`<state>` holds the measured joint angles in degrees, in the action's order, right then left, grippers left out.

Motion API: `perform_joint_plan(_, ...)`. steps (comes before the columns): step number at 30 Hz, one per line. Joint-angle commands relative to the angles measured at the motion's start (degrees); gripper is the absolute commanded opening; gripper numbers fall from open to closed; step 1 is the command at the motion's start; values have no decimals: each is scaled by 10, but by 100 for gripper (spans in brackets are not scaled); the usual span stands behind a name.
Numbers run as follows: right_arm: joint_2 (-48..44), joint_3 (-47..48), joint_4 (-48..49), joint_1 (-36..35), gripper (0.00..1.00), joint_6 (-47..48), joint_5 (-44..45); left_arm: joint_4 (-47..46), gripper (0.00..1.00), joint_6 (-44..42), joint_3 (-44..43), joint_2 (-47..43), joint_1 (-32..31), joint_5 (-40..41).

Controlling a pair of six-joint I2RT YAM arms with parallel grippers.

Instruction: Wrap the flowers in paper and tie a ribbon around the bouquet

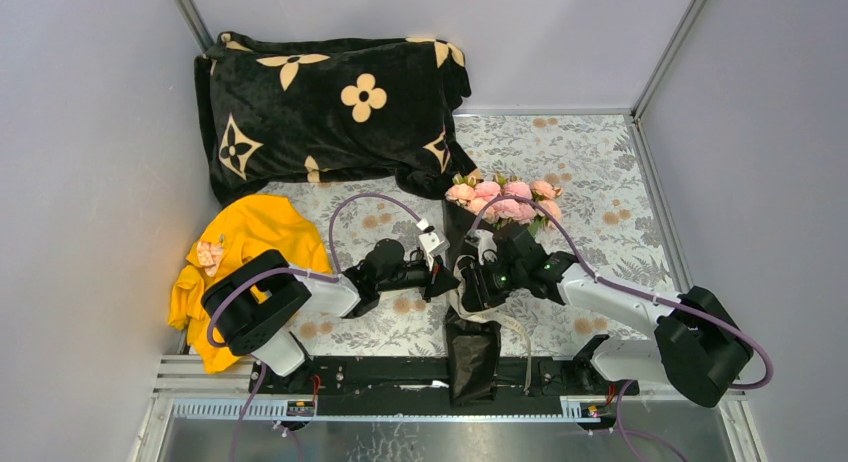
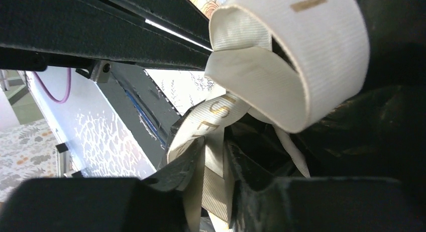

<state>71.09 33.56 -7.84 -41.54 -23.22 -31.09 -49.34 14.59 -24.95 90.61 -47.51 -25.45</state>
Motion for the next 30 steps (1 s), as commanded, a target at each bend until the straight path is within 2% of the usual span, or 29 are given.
perform_joint_plan(1,4,8,0,-13,22,1,19,-32,0,-9,6,-9,3,13)
perform_joint_plan(4,-8,17,-20,-13,11,7,35,-32,0,-9,5,-10,3,14)
perform_joint_plan(11,-35,60,-108,-13,0,15,140,-28,0,-10,6,-14,3,16)
perform_joint_plan(17,-47,98,-168,-13,0,3,237,-26,0,-12,8,-20,4,23)
perform_joint_plan(23,-69,118,-226,-13,0,-24,370,-23,0,-6,12,-31,3,30)
perform_joint_plan(30,-105,123,-255,-13,0,-43,423,5,0,26,18,-43,3,51)
